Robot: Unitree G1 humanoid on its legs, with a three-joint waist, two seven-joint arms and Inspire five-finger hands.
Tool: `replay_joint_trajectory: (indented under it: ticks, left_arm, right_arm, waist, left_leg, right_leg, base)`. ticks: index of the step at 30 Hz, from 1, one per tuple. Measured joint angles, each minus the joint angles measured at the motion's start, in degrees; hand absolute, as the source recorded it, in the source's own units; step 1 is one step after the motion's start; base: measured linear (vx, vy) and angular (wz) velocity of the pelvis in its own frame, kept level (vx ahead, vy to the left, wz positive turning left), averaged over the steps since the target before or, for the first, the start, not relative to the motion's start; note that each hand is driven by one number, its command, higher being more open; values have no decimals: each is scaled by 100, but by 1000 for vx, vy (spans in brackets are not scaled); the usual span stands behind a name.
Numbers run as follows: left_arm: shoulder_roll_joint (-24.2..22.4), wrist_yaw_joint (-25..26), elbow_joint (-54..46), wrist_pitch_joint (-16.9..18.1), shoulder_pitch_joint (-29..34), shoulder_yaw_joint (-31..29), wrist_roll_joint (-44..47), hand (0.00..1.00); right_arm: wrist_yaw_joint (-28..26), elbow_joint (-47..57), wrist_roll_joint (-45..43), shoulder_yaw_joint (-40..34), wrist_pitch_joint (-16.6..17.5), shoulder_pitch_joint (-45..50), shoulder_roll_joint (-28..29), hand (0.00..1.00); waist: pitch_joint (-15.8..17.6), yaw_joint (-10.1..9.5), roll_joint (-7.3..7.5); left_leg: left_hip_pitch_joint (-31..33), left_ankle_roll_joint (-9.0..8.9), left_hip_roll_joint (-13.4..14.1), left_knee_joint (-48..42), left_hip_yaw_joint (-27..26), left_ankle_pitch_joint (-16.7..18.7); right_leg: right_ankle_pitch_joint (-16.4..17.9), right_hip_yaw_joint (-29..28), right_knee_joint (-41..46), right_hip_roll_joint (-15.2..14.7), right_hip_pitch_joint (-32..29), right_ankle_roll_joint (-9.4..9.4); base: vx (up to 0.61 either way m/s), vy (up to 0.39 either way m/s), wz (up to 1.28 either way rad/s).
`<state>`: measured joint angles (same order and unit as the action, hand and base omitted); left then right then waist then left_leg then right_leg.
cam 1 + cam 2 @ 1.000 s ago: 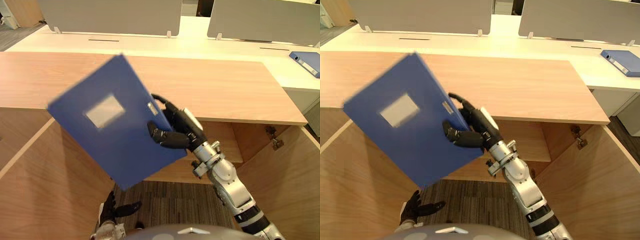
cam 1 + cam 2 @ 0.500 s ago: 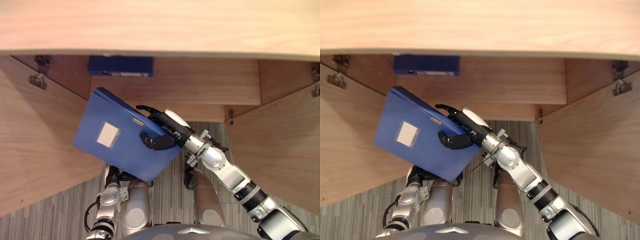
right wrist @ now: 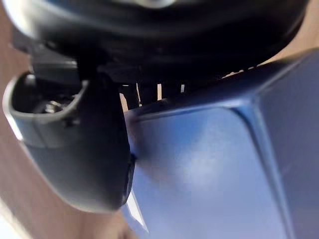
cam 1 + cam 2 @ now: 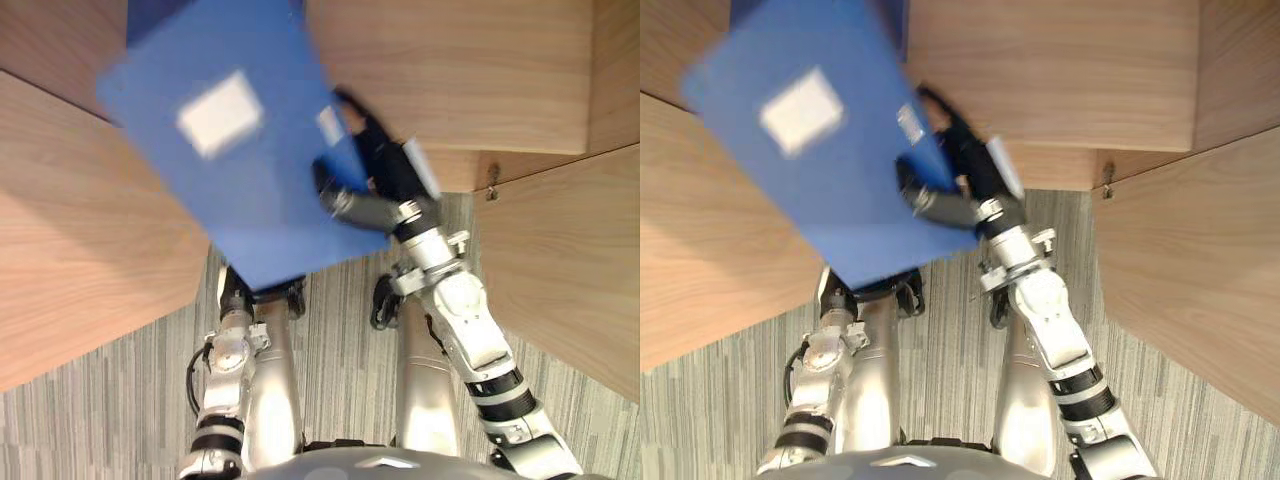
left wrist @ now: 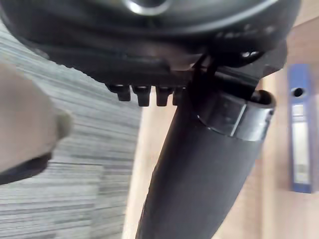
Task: Walk over to the cabinet, pick up the folder, carry it to the office cabinet, place the folder inside the office cabinet, then close the office cabinet door
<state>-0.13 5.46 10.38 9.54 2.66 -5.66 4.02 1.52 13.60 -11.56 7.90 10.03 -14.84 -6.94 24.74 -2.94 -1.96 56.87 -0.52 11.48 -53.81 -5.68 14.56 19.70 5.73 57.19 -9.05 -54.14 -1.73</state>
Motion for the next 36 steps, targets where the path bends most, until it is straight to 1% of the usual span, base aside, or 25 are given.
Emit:
replay_joint_trajectory:
  ticks: [2, 4, 7, 8, 11, 16, 18, 20, 24, 26, 28, 29, 30, 31, 32, 33, 35, 36]
  left_arm:
    - [-23, -24, -361, 43, 155, -28, 10, 100]
    - [-26, -36, -476, 42, 202, -49, 47, 100]
    - [-47, -50, -491, 20, 250, -7, 45, 100]
    - [-113, -61, -559, -10, 266, 45, 44, 100]
    - [-218, -54, -732, -10, 262, 127, 43, 100]
    - [-259, 55, -1041, -8, 261, 254, 42, 100]
    - [-261, 122, -1034, -50, 263, 274, 42, 100]
    - [-265, 212, -1035, -112, 264, 332, 42, 100]
    - [-268, 315, -1036, -141, 264, 513, 43, 100]
    - [-263, 383, -1036, -146, 263, 622, 42, 100]
    - [-264, 446, -1035, -156, 263, 737, 42, 100]
    - [-264, 505, -1032, -164, 261, 808, 43, 100]
    - [-267, 536, -1021, -164, 249, 854, 43, 100]
    - [-277, 603, -916, -180, 123, 874, 44, 100]
    - [-277, 636, -813, -217, 10, 873, 45, 100]
    - [-277, 700, -495, -273, -353, 873, 49, 100]
    - [-273, 799, -313, -318, -572, 898, 70, 100]
    - [-273, 801, -313, -320, -577, 906, 93, 100]
  right_arm:
    - [255, 0, -240, -408, 53, -8, 212, 0]
    - [607, -24, -685, -861, 158, -3, 292, 0]
    - [858, -147, -1061, -1124, 241, -28, 338, 0]
    - [1024, -281, -1222, -1227, 248, -80, 392, 0]
    - [1282, -485, -1540, -1376, 249, -215, 537, 0]
    - [1660, -638, -2035, -1472, 279, -587, 564, 0]
    - [1775, -804, -2163, -1561, 281, -777, 606, 0]
    - [2012, -1061, -2298, -1604, 283, -1087, 702, 0]
    - [2391, -1225, -2509, -1604, 305, -1417, 900, 0]
    - [2596, -1284, -2513, -1599, 407, -1563, 1036, 0]
    - [2858, -1346, -2713, -1689, 478, -1778, 1186, 0]
    - [3066, -1431, -2764, -1808, 561, -1957, 1306, 0]
    - [3136, -1464, -2806, -1839, 633, -2016, 1361, 0]
    - [3326, -1466, -2900, -1790, 794, -2060, 1401, 0]
    - [3397, -1475, -2907, -1788, 861, -2080, 1401, 0]
    - [3534, -1521, -2927, -1814, 943, -2177, 1390, 0]
    - [3760, -1546, -3099, -1837, 1025, -2316, 1372, 0]
    - [3791, -1546, -3119, -1844, 1036, -2331, 1370, 0]
  waist:
    - [15, -59, -10]
    - [28, -124, -33]
    - [43, -122, -54]
    - [50, -121, -59]
    - [54, -122, -62]
    - [57, -132, -62]
    - [62, -134, -58]
    - [62, -142, -58]
    - [62, -152, -58]
    - [62, -152, -58]
    - [62, -153, -58]
    - [62, -173, -58]
    - [62, -178, -58]
    - [62, -192, -58]
    - [62, -203, -58]
    - [62, -213, -58]
    - [62, -188, -58]
    - [62, -186, -58]
  left_leg:
    - [87, -23, -12, -56, 10, 35]
    - [230, -30, -47, -77, 34, 35]
    - [386, -39, -34, -104, 74, 36]
    - [430, -71, 0, -150, 103, 57]
    - [443, -92, 9, -156, 115, 71]
    - [613, -98, 7, -164, 132, 60]
    - [640, -107, 7, -168, 155, 49]
    - [644, -113, 7, -156, 161, 46]
    - [655, -125, -2, -114, 169, 34]
    - [657, -137, -32, -47, 178, 0]
    - [657, -149, -87, 49, 200, -61]
    - [657, -154, -95, 87, 206, -80]
    - [656, -156, -94, 97, 209, -83]
    - [655, -160, -96, 130, 211, -101]
    - [652, -163, -102, 153, 212, -118]
    - [652, -171, -117, 196, 217, -151]
    - [650, -171, -143, 227, 231, -184]
    - [650, -170, -146, 232, 234, -188]
  right_leg:
    - [55, -10, 95, -21, -104, 8]
    - [107, 2, 173, -58, -256, 16]
    - [115, 37, 181, -42, -384, 21]
    - [115, 68, 182, -18, -396, 22]
    - [115, 80, 178, -13, -399, 21]
    - [117, 87, 201, -15, -562, 24]
    - [117, 111, 204, -15, -575, 25]
    - [117, 122, 192, -15, -574, 25]
    - [117, 142, 153, -20, -574, 24]
    - [117, 160, 122, -45, -574, 24]
    - [117, 194, 81, -86, -573, 24]
    - [116, 209, 59, -91, -573, 24]
    - [116, 213, 48, -89, -571, 24]
    - [110, 224, 17, -88, -562, 21]
    - [104, 227, 1, -90, -559, 16]
    - [85, 240, -25, -98, -558, 14]
    - [81, 260, -31, -120, -548, 16]
    - [81, 265, -32, -123, -546, 17]
  base:
    - [-14, -4, 12]
    - [6, -21, 10]
    - [20, 5, 1]
    - [26, 22, -3]
    - [15, 39, -1]
    - [-29, 40, 1]
    - [-30, 41, 3]
    - [-8, 34, 1]
    - [-6, 43, 2]
    - [-5, 37, 10]
    - [0, 42, 16]
    - [3, 42, 8]
    - [4, 47, 5]
    - [0, 0, 0]
    - [-2, 48, 6]
    - [-6, 40, 6]
    - [-19, 61, 7]
    - [-26, 55, 9]
